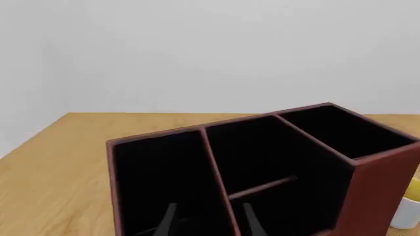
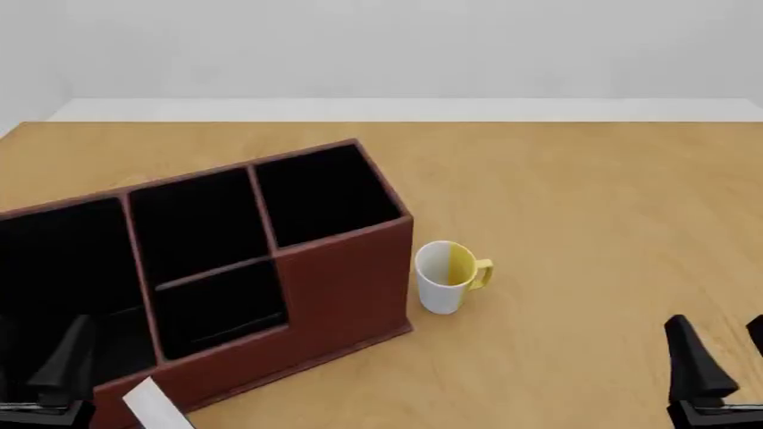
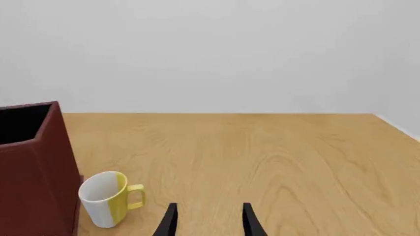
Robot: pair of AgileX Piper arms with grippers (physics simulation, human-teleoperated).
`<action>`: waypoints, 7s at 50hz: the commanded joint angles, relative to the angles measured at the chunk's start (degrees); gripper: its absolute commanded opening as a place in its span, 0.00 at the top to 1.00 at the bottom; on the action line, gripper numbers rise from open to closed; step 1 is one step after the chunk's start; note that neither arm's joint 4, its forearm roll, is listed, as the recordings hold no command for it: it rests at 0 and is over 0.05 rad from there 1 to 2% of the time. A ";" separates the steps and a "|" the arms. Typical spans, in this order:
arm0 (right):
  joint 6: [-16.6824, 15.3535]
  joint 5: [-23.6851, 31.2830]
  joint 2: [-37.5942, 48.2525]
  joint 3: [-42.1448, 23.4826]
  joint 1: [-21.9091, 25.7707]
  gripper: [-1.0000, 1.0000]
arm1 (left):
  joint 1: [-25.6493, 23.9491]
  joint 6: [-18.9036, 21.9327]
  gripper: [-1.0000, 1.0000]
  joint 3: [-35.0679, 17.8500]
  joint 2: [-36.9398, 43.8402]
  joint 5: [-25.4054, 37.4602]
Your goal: Pick up the book and place it in the front compartment of the caddy.
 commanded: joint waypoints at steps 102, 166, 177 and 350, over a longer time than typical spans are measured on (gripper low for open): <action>-0.48 -0.20 0.08 0.01 0.66 0.00 | -62.87 31.49 0.00 -37.31 31.40 37.28; -0.52 -0.21 0.06 0.03 0.70 0.00 | -66.53 46.97 0.00 -40.26 41.73 62.62; -0.55 -0.23 0.06 0.03 0.70 0.00 | -64.82 51.48 0.00 -38.14 39.48 62.71; -0.54 -0.29 0.07 0.07 0.73 0.00 | -51.24 53.40 1.00 -46.77 35.86 69.08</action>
